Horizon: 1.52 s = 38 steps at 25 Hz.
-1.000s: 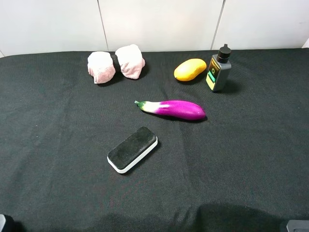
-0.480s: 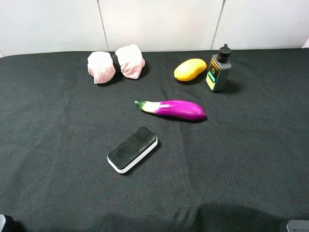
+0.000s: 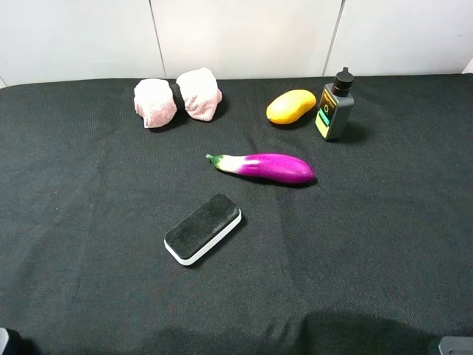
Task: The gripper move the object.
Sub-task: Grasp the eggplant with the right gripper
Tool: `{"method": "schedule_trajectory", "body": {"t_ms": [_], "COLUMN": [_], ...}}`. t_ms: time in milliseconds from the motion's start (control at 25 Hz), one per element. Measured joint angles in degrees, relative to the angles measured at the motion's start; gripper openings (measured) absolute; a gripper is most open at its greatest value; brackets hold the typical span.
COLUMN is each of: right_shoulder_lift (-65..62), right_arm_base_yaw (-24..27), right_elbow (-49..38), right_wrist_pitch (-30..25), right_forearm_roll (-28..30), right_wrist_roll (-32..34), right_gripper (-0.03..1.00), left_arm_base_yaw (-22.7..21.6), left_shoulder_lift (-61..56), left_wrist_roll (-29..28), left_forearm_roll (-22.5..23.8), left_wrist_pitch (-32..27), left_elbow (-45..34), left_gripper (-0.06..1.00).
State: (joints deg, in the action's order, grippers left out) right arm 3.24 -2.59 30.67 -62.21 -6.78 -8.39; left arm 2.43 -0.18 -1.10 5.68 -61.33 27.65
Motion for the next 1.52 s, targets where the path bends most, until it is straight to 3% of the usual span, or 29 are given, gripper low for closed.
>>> {"method": "schedule_trajectory", "body": {"t_ms": [640, 1200, 1520], "right_shoulder_lift": [29.82, 55.26, 67.4], "right_arm_base_yaw": [0.0, 0.0, 0.0], "right_elbow": [16.74, 30.45, 43.16], "right_wrist_pitch": [-2.91, -3.27, -6.23], "right_forearm_roll": [-1.16, 1.15, 3.38], "right_wrist_roll": [-6.46, -10.44, -12.77], "right_gripper": [0.69, 0.69, 0.69], "left_arm_base_yaw": [0.0, 0.0, 0.0], "left_shoulder_lift": [0.0, 0.0, 0.0], "left_wrist_roll": [0.0, 0.0, 0.0], "left_forearm_roll": [0.0, 0.0, 0.0], "left_wrist_pitch": [0.0, 0.0, 0.0], "left_elbow": [0.0, 0.0, 0.0], "left_gripper": [0.71, 0.71, 0.71]}}
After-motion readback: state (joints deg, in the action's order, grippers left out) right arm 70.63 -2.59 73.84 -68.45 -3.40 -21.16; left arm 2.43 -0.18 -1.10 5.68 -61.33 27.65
